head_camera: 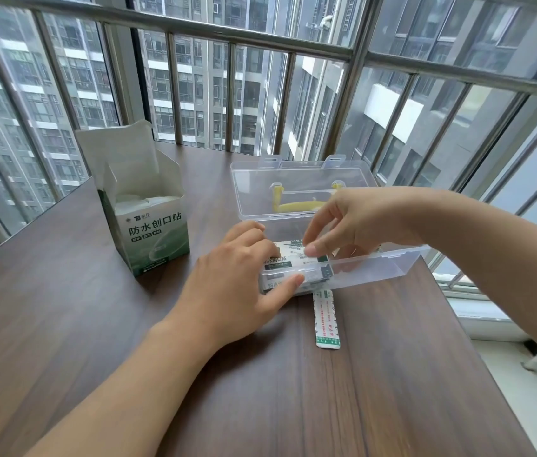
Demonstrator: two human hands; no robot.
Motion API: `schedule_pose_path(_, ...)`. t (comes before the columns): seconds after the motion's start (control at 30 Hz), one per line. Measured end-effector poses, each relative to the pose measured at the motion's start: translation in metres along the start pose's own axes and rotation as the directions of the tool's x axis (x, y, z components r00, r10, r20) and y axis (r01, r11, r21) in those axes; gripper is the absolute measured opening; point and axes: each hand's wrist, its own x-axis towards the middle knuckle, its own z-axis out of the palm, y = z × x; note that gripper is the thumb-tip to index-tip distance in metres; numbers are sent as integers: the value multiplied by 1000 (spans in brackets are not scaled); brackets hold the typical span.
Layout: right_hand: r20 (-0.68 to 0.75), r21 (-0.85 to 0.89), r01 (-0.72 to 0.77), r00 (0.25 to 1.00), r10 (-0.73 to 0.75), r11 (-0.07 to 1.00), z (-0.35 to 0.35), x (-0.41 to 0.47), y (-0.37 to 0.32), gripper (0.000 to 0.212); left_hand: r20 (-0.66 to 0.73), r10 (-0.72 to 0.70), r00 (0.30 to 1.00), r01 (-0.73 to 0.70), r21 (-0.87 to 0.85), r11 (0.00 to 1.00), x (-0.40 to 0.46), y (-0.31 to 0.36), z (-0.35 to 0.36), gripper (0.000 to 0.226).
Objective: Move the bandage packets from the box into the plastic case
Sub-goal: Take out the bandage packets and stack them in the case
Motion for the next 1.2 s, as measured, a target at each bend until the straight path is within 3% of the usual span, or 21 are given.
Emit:
schedule_pose_path(0.3, 6, -9, 5, 1000, -5, 1000, 4, 11, 9, 2, 32, -34, 999, 31, 102, 994, 0, 6, -3, 60)
schedule_pose_path(0.53, 15, -20, 46, 999, -46, 999, 3, 11, 10, 10, 20, -20, 1000, 19, 39, 999, -3, 6, -3, 63)
schedule_pose_path(0.7, -50, 216, 76, 997, -66, 974, -14, 5, 17, 13, 27, 14, 1000, -12, -81, 997, -6, 6, -10, 105)
schedule_pose_path(0.83, -111, 366, 52, 994, -12, 929, -12, 9, 22, 5, 6, 19, 1000, -18, -122, 992, -7, 7, -12, 116)
schedule_pose_path(0.93, -194, 441, 79, 981, 9, 894, -5, 15, 23, 9, -2, 54, 999, -53, -161, 986, -7, 4, -9, 104)
schedule_pose_path(1.07, -204, 465, 96, 979, 1, 880, 5, 20, 21, 17, -1, 90, 996, -89, -124, 988, -7, 0, -6, 58)
schedule_pose_path(1.2, -207, 415, 72, 978, 17, 907, 9, 23, 15, 14, 33, 51, 998, -47, -109, 993, -7, -2, -6, 43)
